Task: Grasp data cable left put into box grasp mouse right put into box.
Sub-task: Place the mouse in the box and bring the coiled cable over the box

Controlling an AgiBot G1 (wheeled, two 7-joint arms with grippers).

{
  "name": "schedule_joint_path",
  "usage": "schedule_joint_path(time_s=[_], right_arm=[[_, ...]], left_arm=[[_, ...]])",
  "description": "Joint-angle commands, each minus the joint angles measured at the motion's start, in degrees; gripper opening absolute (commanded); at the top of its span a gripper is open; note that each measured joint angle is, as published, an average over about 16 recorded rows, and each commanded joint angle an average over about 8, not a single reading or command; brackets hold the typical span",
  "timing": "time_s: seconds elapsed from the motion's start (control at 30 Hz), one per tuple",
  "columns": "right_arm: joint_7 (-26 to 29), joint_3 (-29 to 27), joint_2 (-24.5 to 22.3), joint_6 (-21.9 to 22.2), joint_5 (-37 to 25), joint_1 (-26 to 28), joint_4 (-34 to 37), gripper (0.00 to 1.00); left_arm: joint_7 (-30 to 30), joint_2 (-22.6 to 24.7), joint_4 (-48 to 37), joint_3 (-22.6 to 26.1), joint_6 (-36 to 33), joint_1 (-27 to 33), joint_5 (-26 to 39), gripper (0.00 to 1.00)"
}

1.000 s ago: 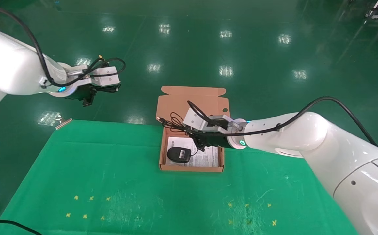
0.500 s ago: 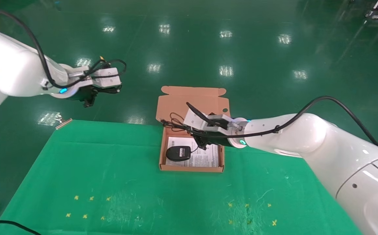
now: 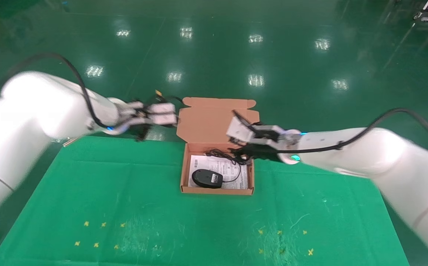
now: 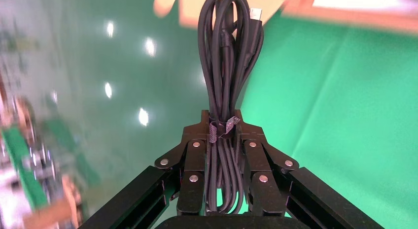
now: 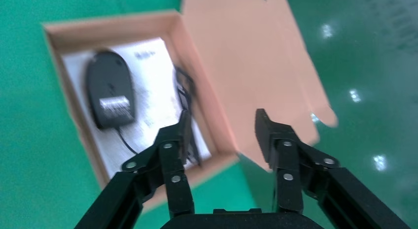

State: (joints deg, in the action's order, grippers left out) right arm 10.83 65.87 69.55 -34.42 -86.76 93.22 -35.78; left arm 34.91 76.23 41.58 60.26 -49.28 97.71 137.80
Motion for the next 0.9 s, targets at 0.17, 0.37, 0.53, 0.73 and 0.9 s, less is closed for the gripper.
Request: schedule_joint_path(time_s=[0.17, 0.37, 0.53, 0.73, 0.9], right_arm=[[1.73, 0.05, -5.74, -0.40, -0.94, 0.56, -4.21, 1.00], [5.65, 0.88, -11.51, -1.12, -2.95, 0.36, -10.72, 1.00], [10.11, 1.95, -15.46, -1.20, -5.53, -0.25, -15.91, 1.00], [15.42, 3.09, -18.63, -1.45, -8.89, -0.48, -20.74, 1.00], [17.88, 3.68, -20.07, -1.84, -11.03, -0.15, -23.10, 1.00]], left_arm=[[-5.80, 1.54, 0.42, 1.59, 7.00, -4.10, -3.85, 0.00], [-9.58, 2.17, 1.59, 5.46, 13.71, -6.84, -8.44, 0.00], [-11.29, 2.41, 2.82, 9.74, 16.94, -7.83, -12.54, 0.00], [-12.10, 2.50, 3.49, 14.26, 19.15, -7.71, -17.26, 0.00], [-12.79, 2.53, 3.65, 16.77, 20.35, -7.34, -19.70, 0.60]])
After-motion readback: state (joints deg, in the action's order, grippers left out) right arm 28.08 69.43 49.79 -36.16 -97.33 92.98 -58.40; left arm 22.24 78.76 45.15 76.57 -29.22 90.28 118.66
